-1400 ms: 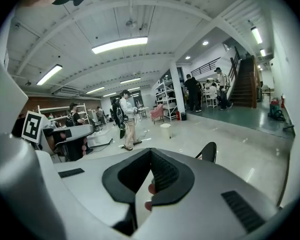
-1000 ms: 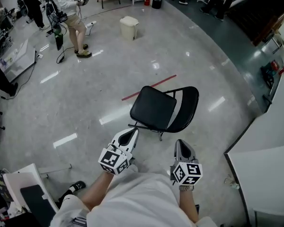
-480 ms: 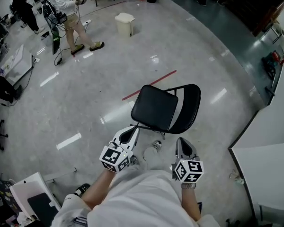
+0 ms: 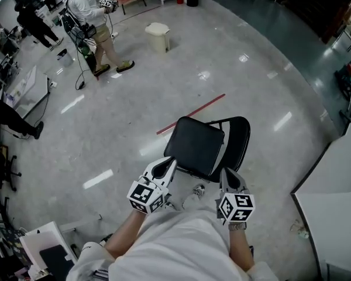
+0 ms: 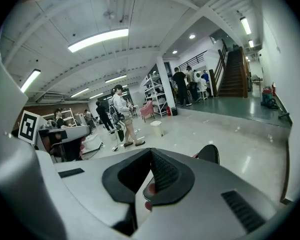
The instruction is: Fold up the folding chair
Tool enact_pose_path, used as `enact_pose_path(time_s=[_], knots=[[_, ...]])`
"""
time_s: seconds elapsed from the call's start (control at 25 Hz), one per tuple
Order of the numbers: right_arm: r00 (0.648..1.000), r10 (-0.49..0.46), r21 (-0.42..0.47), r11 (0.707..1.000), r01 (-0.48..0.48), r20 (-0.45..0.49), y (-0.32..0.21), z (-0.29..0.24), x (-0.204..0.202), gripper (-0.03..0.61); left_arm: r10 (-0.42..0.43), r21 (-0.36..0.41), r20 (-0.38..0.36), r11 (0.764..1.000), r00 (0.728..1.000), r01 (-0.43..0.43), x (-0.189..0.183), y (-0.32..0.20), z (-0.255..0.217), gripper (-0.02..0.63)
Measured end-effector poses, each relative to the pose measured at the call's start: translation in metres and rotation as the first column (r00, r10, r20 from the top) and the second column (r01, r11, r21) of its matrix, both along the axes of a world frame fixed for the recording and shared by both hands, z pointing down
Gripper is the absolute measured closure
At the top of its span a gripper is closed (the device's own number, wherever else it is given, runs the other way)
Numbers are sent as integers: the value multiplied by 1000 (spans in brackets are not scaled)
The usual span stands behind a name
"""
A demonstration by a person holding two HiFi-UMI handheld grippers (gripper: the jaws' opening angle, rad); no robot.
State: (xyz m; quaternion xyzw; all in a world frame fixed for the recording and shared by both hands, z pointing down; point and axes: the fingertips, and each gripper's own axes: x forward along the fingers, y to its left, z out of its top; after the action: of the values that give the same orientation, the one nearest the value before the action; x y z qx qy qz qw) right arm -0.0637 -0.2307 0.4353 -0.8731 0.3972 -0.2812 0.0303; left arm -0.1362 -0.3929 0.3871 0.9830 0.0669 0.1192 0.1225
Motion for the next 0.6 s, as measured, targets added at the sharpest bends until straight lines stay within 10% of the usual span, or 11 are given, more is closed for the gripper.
enact_pose_path(time_s=[0.6], knots=[[993,32,-64,998,-25,112,13,47,76,574,21,-50,112,999,993,-15,76,8,43,586]])
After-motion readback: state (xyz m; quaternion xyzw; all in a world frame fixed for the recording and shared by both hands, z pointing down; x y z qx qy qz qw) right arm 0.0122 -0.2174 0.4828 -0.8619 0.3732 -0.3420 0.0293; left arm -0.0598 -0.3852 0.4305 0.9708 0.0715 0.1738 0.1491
